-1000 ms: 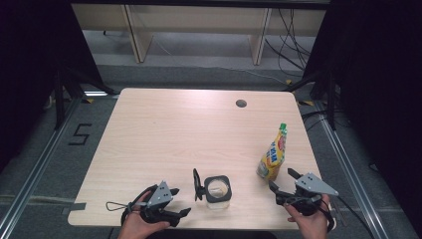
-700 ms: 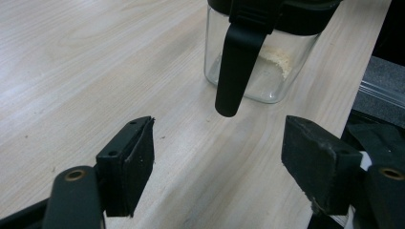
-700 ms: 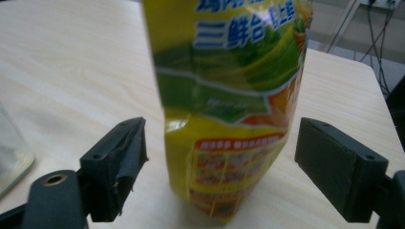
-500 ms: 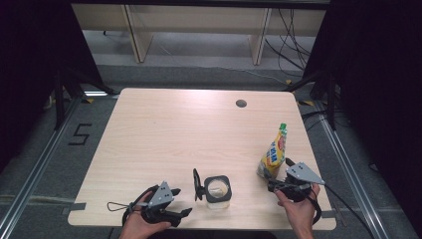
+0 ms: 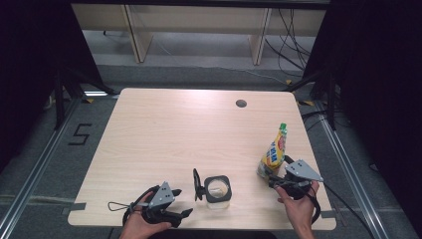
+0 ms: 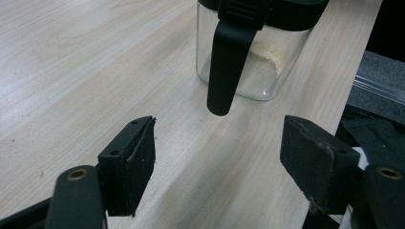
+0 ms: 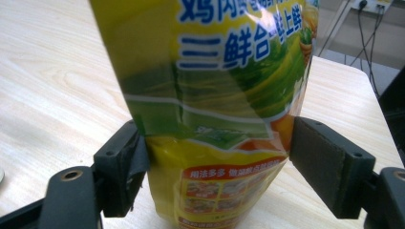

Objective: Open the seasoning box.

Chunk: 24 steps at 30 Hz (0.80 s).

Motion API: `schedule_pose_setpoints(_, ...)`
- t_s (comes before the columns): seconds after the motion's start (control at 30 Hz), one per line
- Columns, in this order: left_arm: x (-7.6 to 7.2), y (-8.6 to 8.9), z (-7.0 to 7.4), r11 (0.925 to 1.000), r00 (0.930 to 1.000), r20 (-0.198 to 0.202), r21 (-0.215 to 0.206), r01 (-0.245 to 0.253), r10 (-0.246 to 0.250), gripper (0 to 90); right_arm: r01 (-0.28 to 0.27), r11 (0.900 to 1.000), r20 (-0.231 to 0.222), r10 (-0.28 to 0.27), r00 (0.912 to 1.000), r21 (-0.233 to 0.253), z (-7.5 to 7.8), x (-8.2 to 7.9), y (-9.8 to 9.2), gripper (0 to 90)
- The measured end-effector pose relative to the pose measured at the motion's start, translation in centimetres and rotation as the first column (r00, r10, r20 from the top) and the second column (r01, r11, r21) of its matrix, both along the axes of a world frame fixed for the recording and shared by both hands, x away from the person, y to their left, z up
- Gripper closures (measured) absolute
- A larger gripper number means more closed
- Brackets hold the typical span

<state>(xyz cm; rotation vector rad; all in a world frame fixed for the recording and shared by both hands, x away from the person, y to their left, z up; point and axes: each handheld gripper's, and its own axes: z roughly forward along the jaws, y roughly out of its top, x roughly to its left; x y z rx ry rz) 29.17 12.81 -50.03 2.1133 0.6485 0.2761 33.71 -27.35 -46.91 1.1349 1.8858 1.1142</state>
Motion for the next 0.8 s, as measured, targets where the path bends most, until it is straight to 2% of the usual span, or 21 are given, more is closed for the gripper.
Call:
schedule_pose_setpoints(0.03,-0.2,-0.1,-0.1,0.9997,0.9997,-0.017,-0.02,-0.017,0.016,27.6,-0.008,1.0,0.009,0.008,0.9999,-0.008,0.0,0.1,-0.2,24.9)
schedule_pose_setpoints(0.07,-0.2,-0.1,0.0,0.9998,0.9997,-0.017,-0.011,-0.017,0.016,27.7,-0.014,1.0,0.01,0.015,0.9998,-0.018,0.1,0.2,-0.3,25.2)
schedule_pose_setpoints(0.1,-0.1,0.0,0.0,0.9998,0.9997,-0.013,-0.004,-0.022,0.021,27.7,-0.023,1.0,-0.008,0.023,0.9997,-0.011,0.2,0.1,-0.3,25.6)
schedule_pose_setpoints(0.13,-0.2,-0.1,-0.1,0.9993,0.9995,-0.014,-0.026,-0.027,0.027,27.7,-0.027,1.0,-0.008,0.027,0.9996,-0.003,0.3,0.1,-0.4,25.9)
schedule_pose_setpoints(0.2,-0.2,-0.1,-0.1,0.9994,0.9995,-0.016,-0.02,-0.028,0.027,27.8,-0.039,0.999,-0.006,0.039,0.9992,-0.018,0.4,0.1,-0.7,26.4)
schedule_pose_setpoints(0.23,-0.2,-0.1,0.0,0.9998,0.9997,-0.016,-0.01,-0.019,0.019,27.9,-0.058,0.997,0.015,0.059,0.9982,-0.046,0.4,0.2,-1.0,27.4)
schedule_pose_setpoints(0.3,-0.2,-0.1,0.0,0.9998,0.9997,-0.016,-0.012,-0.017,0.017,27.9,-0.06,0.998,-0.001,0.06,0.9982,-0.036,0.5,0.1,-1.0,28.0)
schedule_pose_setpoints(0.33,-0.2,-0.1,0.0,0.9998,0.9997,-0.019,-0.015,-0.014,0.014,28.0,-0.084,0.995,0.008,0.084,0.9964,-0.046,0.6,0.2,-1.4,29.2)
schedule_pose_setpoints(0.37,-0.2,-0.1,0.0,0.9998,0.9997,-0.019,-0.015,-0.014,0.014,28.0,-0.084,0.995,0.008,0.084,0.9964,-0.046,0.6,0.2,-1.4,29.2)
schedule_pose_setpoints(0.4,-0.3,-0.3,-0.1,0.999,0.9994,-0.024,-0.037,-0.026,0.026,28.0,-0.083,0.996,-0.01,0.083,0.9965,-0.036,0.7,0.1,-1.4,29.5)
schedule_pose_setpoints(0.47,-0.3,-0.3,-0.1,0.9989,0.9993,-0.024,-0.037,-0.028,0.027,28.2,-0.12,0.992,-0.007,0.12,0.9927,-0.044,0.8,0.2,-2.3,30.7)
schedule_pose_setpoints(0.53,0.0,0.0,0.1,1.0,1.0,0.006,0.003,0.002,-0.002,28.3,-0.122,0.991,-0.001,0.122,0.9925,-0.046,0.8,0.2,-2.4,31.2)
schedule_pose_setpoints(0.57,0.0,0.0,0.0,1.0,1.0,0.005,0.0,0.001,-0.001,28.4,-0.135,0.99,-0.011,0.134,0.9909,-0.044,0.9,0.2,-2.6,31.8)
schedule_pose_setpoints(0.6,0.0,0.0,0.1,1.0,1.0,0.004,0.003,0.004,-0.004,28.5,-0.149,0.986,0.011,0.15,0.9886,-0.07,0.9,0.4,-3.0,32.0)
schedule_pose_setpoints(0.63,-0.1,-0.1,0.0,0.9998,1.0,0.003,-0.021,0.001,-0.001,28.6,-0.159,0.985,0.009,0.16,0.9871,-0.062,0.9,0.4,-3.1,32.4)
schedule_pose_setpoints(0.67,-0.3,-0.2,0.0,0.9995,0.9997,-0.012,-0.023,-0.021,0.021,28.6,-0.167,0.984,-0.001,0.167,0.9859,-0.056,1.0,0.4,-3.5,33.0)
schedule_pose_setpoints(0.73,-0.3,-0.3,-0.1,0.9989,0.9997,-0.017,-0.043,-0.02,0.019,28.6,-0.165,0.985,-0.002,0.165,0.9862,-0.05,1.0,0.3,-3.6,33.2)
schedule_pose_setpoints(0.77,-0.3,-0.3,-0.1,0.9988,0.9997,-0.016,-0.046,-0.018,0.017,28.7,-0.177,0.982,0.011,0.178,0.9839,-0.057,1.1,0.5,-4.0,33.4)
schedule_pose_setpoints(0.8,-0.2,-0.2,0.0,0.9997,0.9998,-0.011,-0.016,-0.018,0.018,28.6,-0.181,0.983,0.0,0.181,0.9835,-0.022,1.0,0.5,-4.3,33.4)
